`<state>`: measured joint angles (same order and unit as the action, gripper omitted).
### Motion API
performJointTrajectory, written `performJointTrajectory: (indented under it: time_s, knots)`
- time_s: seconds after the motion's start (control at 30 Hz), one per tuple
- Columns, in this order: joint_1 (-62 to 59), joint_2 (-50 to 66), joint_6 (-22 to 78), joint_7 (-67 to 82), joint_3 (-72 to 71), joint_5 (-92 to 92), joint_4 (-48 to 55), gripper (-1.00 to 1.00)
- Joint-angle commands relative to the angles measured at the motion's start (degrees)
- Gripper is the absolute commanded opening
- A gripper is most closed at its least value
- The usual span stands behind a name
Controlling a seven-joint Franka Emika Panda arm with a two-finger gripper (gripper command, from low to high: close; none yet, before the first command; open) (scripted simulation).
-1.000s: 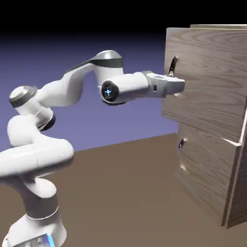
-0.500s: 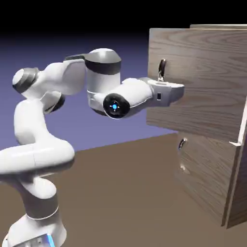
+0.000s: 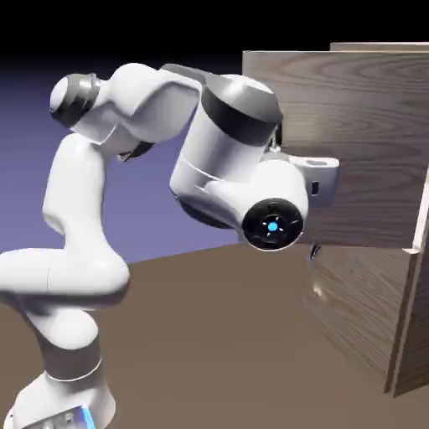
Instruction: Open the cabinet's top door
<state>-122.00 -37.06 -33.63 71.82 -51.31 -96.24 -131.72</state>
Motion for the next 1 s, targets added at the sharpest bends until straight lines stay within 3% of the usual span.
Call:
performJointTrajectory:
  time_s: [0.0, 0.23, 0.47, 0.93, 0.97]
  knots:
    - [-1.72, 2.08, 0.43, 1.23, -1.62, 2.01, 2.03, -1.0]
    - [-12.62, 16.53, -0.53, 5.9, -15.06, 14.53, 14.49, -1.0]
    - [-20.29, 30.2, -7.08, 4.34, -28.72, 23.68, 20.69, -1.0]
    - [1.96, 59.1, -19.24, -6.07, -21.16, 41.02, 31.07, -1.0]
    - [1.96, 59.1, -19.24, -6.07, -21.15, 41.02, 31.07, 1.0]
